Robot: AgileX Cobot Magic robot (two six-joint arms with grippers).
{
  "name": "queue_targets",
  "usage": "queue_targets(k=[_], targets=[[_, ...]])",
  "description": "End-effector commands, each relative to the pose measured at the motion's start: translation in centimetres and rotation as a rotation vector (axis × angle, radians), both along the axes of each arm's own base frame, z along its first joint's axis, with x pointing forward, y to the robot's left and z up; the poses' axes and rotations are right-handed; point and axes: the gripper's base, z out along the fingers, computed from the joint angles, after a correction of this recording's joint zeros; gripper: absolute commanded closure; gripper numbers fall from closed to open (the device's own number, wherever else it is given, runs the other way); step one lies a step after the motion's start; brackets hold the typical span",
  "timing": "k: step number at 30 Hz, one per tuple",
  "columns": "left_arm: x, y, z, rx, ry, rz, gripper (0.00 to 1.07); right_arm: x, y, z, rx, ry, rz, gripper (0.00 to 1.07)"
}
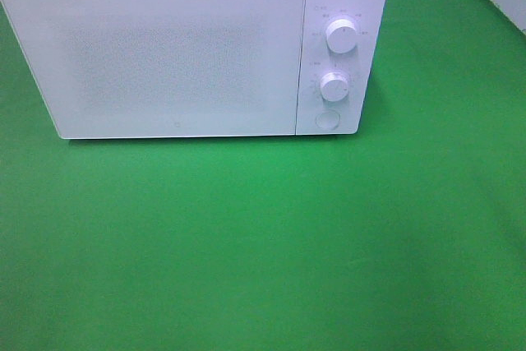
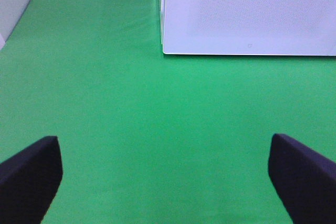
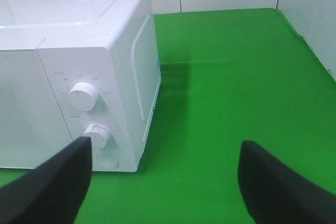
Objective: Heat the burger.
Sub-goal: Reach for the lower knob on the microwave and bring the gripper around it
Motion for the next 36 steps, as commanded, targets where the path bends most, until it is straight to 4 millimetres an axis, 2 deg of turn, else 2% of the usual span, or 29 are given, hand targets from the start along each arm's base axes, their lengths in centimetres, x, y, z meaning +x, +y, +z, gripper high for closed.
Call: queue_targets(k=[1,10,17,24,28,30,32,34,35,36], targets=[[-0.2,0.0,-0.1,-0.006,-0.018,0.006,0.04,0.7,0.0,-1.0,-0.006,-0.049,0.002,0.33],[-0.2,0.0,-0.1,-0.006,-0.018,0.006,0.04,2.6,0.0,-4.1,-0.026,-0.189,-0.024,0.33],[-0.2,0.0,-0.1,-0.006,-0.018,0.006,0.04,3.7,-1.1,-6.1,-0.063,-0.174,-0.154,0.33],[-0.2,0.0,-0.1,-0.006,-0.018,0.006,0.04,4.5,-0.9,-7.2,-0.074,-0.130,-0.151,0.33],[-0.2,0.0,-0.1,-0.006,-0.018,0.006,0.04,4.8,0.2,-7.6,-0.091,-0.131,-0.117,0.33],[-0.2,0.0,-0.1,-0.006,-0.018,0.006,0.04,5.1,1.5,-8.3,-0.168,-0.142,-0.097,0.33],[-0.2,0.0,-0.1,-0.006,-0.018,0.006,0.04,5.1,1.5,-8.3,-0.168,-0.142,-0.097,0.33],[-0.2,0.0,-0.1,-0.006,-0.018,0.006,0.04,5.1,3.2,-8.9,-0.228,-0.164,-0.078,0.33],[-0.2,0.0,-0.1,-0.006,-0.018,0.006,0.04,5.1,3.2,-8.9,-0.228,-0.164,-0.078,0.33],[-0.2,0.0,-0.1,-0.006,-0.018,0.006,0.04,5.0,4.1,-9.3,-0.251,-0.166,-0.066,0.33]])
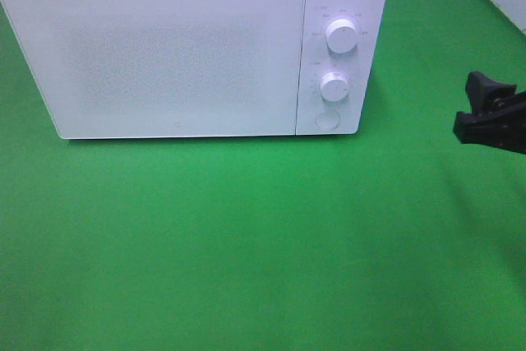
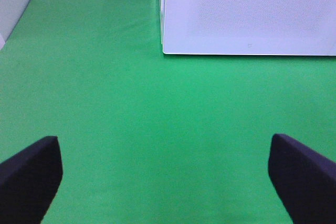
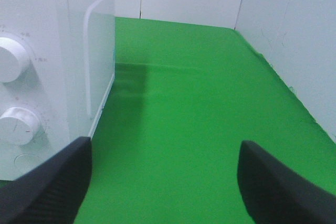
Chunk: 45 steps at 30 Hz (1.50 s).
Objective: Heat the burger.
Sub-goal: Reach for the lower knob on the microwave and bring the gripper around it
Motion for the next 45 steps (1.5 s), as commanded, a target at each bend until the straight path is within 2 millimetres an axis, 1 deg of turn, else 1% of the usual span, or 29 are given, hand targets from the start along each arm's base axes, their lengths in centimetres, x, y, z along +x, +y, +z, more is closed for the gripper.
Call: queue_targets(k=[1,3,4,5,7,8,9,14,15,16,18,19,20,21,22,23,24,25,29,32,40,43,44,45], targets=[[-0.2,0.0,-0.1,-0.006,-0.018,0.006,0.04,-0.1,0.7,-0.2,-0.047,-0.027,-0.007,0.33],[-0.2,0.0,-0.1,-0.006,-0.018,0.006,0.04,-0.1,1.1,-0.4,-0.049,-0.030,0.001,0.33],[-0.2,0.0,-0.1,-0.006,-0.018,0.006,0.04,-0.3,2.0,-0.8,-0.055,-0.028,0.015,0.33],[-0.2,0.0,-0.1,-0.006,-0.018,0.006,0.04,-0.3,2.0,-0.8,-0.055,-0.028,0.015,0.33],[-0.2,0.0,-0.1,-0.006,-0.018,0.006,0.04,-0.8,3.4,-1.7,-0.058,-0.014,0.006,0.33],[-0.2,0.0,-0.1,-0.006,-0.018,0.006,0.04,-0.8,3.4,-1.7,-0.058,-0.014,0.006,0.33],[-0.2,0.0,-0.1,-0.006,-0.018,0.006,0.04,-0.7,3.6,-2.1,-0.045,0.008,-0.046,0.33],[-0.2,0.0,-0.1,-0.006,-0.018,0.006,0.04,-0.8,4.5,-2.4,-0.053,0.015,-0.072,0.33],[-0.2,0.0,-0.1,-0.006,-0.018,0.006,0.04,-0.8,5.5,-2.6,-0.056,0.017,-0.053,0.33],[-0.2,0.0,-0.1,-0.006,-0.018,0.006,0.04,-0.8,5.5,-2.6,-0.056,0.017,-0.053,0.33],[-0.2,0.0,-0.1,-0.006,-0.018,0.006,0.04,-0.6,7.3,-2.7,-0.053,0.012,-0.003,0.33],[-0.2,0.0,-0.1,-0.006,-0.018,0.006,0.04,-0.6,7.3,-2.7,-0.053,0.012,-0.003,0.33],[-0.2,0.0,-0.1,-0.006,-0.018,0.006,0.04,-0.5,8.2,-2.7,-0.048,0.008,0.016,0.33],[-0.2,0.0,-0.1,-0.006,-0.018,0.006,0.04,-0.5,8.2,-2.7,-0.048,0.008,0.016,0.33],[-0.2,0.0,-0.1,-0.006,-0.018,0.006,0.04,-0.4,9.1,-2.6,-0.042,0.003,0.036,0.33],[-0.2,0.0,-0.1,-0.006,-0.018,0.006,0.04,-0.4,9.1,-2.6,-0.042,0.003,0.036,0.33],[-0.2,0.0,-0.1,-0.006,-0.018,0.006,0.04,-0.2,9.9,-2.6,-0.034,-0.002,0.050,0.33],[-0.2,0.0,-0.1,-0.006,-0.018,0.006,0.04,-0.2,9.9,-2.6,-0.034,-0.002,0.050,0.33],[-0.2,0.0,-0.1,-0.006,-0.018,0.006,0.04,0.3,11.1,-2.4,-0.018,-0.009,0.060,0.34],[-0.2,0.0,-0.1,-0.006,-0.018,0.006,0.04,0.5,11.4,-2.5,-0.017,-0.010,0.060,0.35],[-0.2,0.0,-0.1,-0.005,-0.018,0.006,0.04,1.8,13.2,-3.8,-0.014,0.001,0.052,0.35],[-0.2,0.0,-0.1,-0.005,-0.018,0.006,0.04,2.2,13.4,-4.0,-0.004,0.001,0.043,0.35],[-0.2,0.0,-0.1,-0.005,-0.018,0.006,0.04,3.0,13.2,-4.2,0.024,0.008,0.014,0.35],[-0.2,0.0,-0.1,-0.005,-0.018,0.006,0.04,3.0,13.2,-4.2,0.024,0.008,0.014,0.35]])
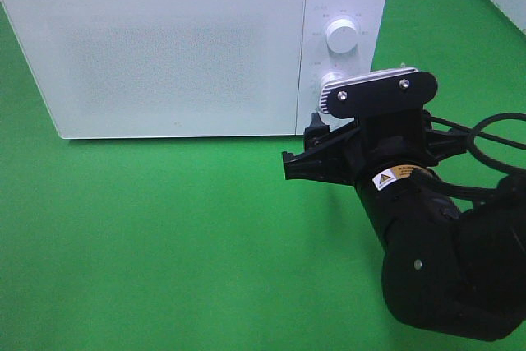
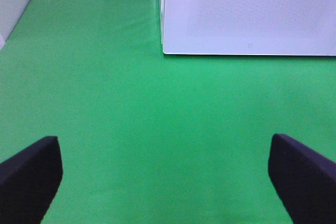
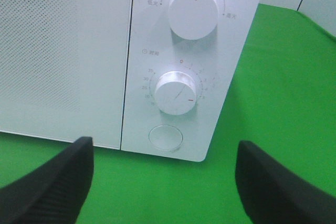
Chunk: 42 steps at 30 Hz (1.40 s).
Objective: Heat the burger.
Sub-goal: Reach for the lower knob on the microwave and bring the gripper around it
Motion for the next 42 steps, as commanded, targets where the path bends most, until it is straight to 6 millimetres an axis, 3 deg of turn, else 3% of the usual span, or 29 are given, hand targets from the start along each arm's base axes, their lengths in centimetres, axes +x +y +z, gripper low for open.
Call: queue_targets(k=[1,42], targets=[[-0.2,0.0,-0.1,-0.005,-0.018,0.006,0.04,1.6,-0.4,0.5,0.052,-0.067,-0.064,0.35],[-0.2,0.0,-0.1,-0.006,-0.018,0.006,0.04,9.7,0.2,-2.9,0.080,-0.025,-0.067,0.35]])
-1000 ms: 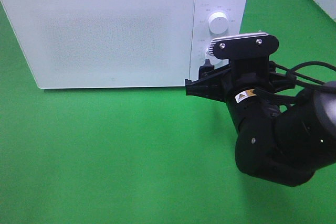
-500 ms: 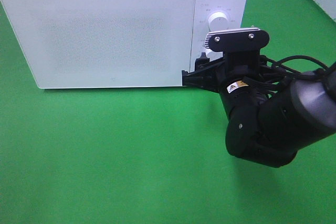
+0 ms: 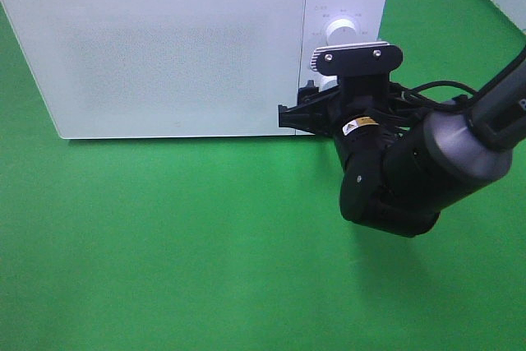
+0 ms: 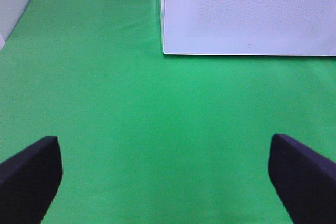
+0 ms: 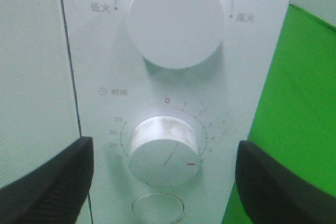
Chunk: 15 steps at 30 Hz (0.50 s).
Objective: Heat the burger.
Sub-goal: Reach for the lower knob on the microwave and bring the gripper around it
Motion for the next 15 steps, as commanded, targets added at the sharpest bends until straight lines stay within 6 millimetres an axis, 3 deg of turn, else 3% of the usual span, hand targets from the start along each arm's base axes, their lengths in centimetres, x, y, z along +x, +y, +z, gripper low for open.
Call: queue_targets(k=[1,15], targets=[[-0.2,0.0,-0.1,-0.006,-0.018,0.006,0.04,0.7,0.1,0.0,0.012,-0.008,0.000,0.35],[-0.2,0.0,-0.1,-0.006,-0.018,0.006,0.04,2.9,0.0,-0.5,0.021,-0.012,-0.001,0.35]])
